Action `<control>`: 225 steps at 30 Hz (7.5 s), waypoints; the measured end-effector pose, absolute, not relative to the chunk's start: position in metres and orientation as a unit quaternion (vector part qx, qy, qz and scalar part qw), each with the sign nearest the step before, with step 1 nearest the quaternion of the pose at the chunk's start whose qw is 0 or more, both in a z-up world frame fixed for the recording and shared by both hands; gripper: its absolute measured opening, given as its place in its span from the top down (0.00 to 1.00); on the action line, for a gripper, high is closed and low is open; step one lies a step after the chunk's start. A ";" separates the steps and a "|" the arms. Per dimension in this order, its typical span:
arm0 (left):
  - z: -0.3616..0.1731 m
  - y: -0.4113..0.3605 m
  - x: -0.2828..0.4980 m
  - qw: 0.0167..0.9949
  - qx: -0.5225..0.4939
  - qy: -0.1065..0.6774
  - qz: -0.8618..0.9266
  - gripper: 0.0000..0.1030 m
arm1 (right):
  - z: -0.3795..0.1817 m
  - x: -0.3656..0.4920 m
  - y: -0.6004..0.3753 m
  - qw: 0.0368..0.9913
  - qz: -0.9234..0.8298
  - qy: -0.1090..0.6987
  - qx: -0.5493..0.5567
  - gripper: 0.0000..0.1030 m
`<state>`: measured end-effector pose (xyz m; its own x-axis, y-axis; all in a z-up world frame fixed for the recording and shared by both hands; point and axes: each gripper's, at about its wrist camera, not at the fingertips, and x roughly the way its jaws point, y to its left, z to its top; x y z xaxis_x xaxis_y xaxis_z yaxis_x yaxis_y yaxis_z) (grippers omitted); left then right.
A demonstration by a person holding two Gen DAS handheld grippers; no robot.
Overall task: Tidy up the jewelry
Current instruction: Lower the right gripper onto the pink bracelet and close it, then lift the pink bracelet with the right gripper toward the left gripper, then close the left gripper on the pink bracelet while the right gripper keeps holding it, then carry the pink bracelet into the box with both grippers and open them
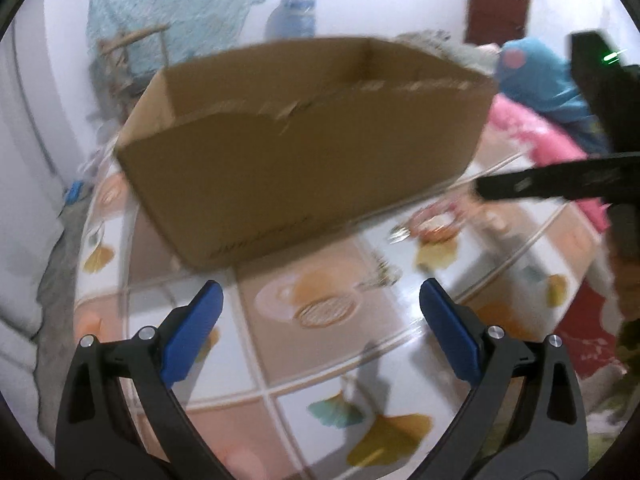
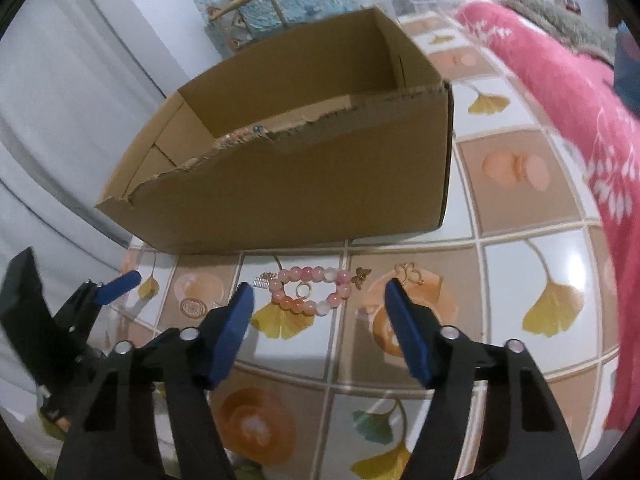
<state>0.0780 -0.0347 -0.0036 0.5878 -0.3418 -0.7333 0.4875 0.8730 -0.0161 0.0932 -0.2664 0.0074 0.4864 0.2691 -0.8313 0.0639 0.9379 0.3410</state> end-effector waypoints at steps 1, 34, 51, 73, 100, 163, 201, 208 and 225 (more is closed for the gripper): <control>-0.002 -0.038 0.078 0.884 0.088 0.386 -0.249 0.08 | 0.005 0.093 -0.266 0.844 0.059 0.506 0.168 0.47; -0.016 -0.123 0.082 0.833 0.170 0.375 -0.370 0.50 | -0.020 0.107 -0.271 0.805 0.043 0.557 0.201 0.82; -0.022 -0.123 0.076 0.832 0.175 0.374 -0.370 0.50 | -0.019 0.117 -0.257 0.808 0.031 0.562 0.176 0.84; -0.020 -0.122 0.065 0.848 0.168 0.360 -0.351 0.50 | 0.002 0.115 -0.204 0.830 0.028 0.548 0.095 0.96; -0.019 -0.133 0.057 0.854 0.175 0.343 -0.351 0.50 | -0.004 0.139 -0.212 0.820 0.086 0.566 -0.006 0.72; -0.002 -0.130 0.055 0.824 0.094 0.403 -0.387 0.62 | -0.002 0.033 -0.275 0.824 0.068 0.544 0.142 0.77; -0.030 -0.150 0.078 0.799 0.091 0.476 -0.356 0.91 | -0.003 0.031 -0.248 0.844 0.077 0.529 0.032 0.91; -0.024 -0.150 0.070 0.800 0.092 0.452 -0.384 0.92 | 0.012 0.025 -0.244 0.857 0.059 0.511 0.014 0.91; 0.127 -0.089 0.077 0.876 0.043 0.284 -0.387 0.92 | 0.145 0.055 -0.208 0.928 0.075 0.361 -0.051 0.91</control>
<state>0.0770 -0.0886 0.1270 0.5387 -0.6537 -0.5315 0.7030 0.6964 -0.1439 0.0547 -0.2079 0.1446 0.7287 0.1022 -0.6772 -0.1751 0.9837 -0.0400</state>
